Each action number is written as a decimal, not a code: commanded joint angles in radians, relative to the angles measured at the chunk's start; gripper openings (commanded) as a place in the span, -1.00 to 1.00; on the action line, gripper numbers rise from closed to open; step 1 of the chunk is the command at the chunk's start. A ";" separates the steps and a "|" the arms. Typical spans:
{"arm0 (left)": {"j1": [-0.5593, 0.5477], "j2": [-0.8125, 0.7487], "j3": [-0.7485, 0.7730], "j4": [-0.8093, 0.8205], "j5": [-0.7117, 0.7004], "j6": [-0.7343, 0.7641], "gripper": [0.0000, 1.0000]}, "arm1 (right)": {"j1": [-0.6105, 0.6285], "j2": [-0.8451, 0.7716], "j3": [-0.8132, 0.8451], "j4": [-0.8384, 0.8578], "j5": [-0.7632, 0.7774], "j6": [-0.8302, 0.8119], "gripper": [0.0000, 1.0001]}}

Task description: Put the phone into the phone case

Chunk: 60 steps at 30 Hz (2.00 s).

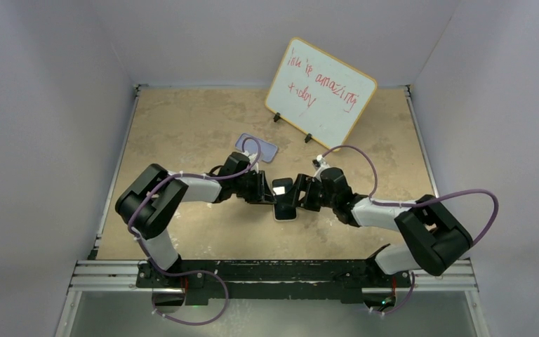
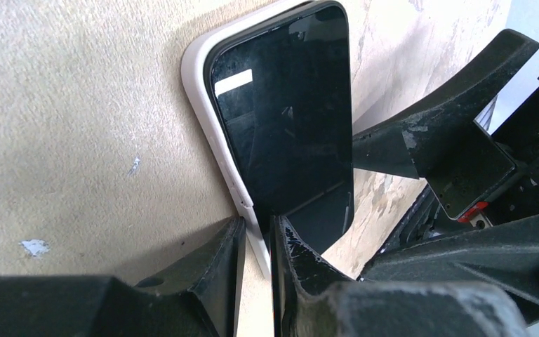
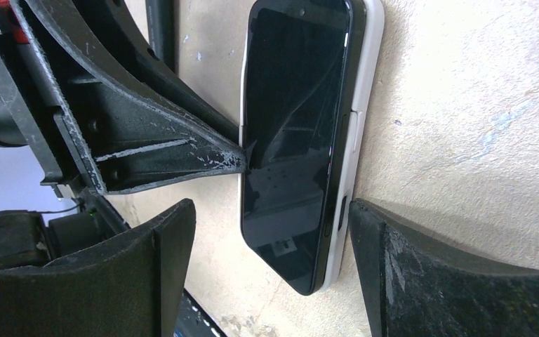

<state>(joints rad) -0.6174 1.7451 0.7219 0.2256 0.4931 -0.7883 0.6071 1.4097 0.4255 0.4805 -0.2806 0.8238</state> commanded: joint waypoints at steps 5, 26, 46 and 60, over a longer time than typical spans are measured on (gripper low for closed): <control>-0.009 -0.023 -0.034 -0.062 -0.007 0.060 -0.57 | -0.012 0.020 -0.053 0.248 -0.184 0.147 0.56; -0.013 -0.055 -0.102 0.004 0.003 0.039 -0.59 | -0.015 -0.004 -0.060 0.318 -0.209 0.168 0.49; -0.041 -0.095 -0.205 0.140 0.056 -0.071 -0.71 | -0.015 0.001 -0.090 0.480 -0.138 0.259 0.32; -0.068 -0.078 -0.215 0.179 0.060 -0.098 -0.84 | -0.015 -0.046 -0.052 0.125 -0.019 0.142 0.33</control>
<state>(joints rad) -0.6441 1.6543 0.5175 0.4496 0.4473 -0.8829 0.5858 1.3998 0.3206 0.6304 -0.3534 1.0073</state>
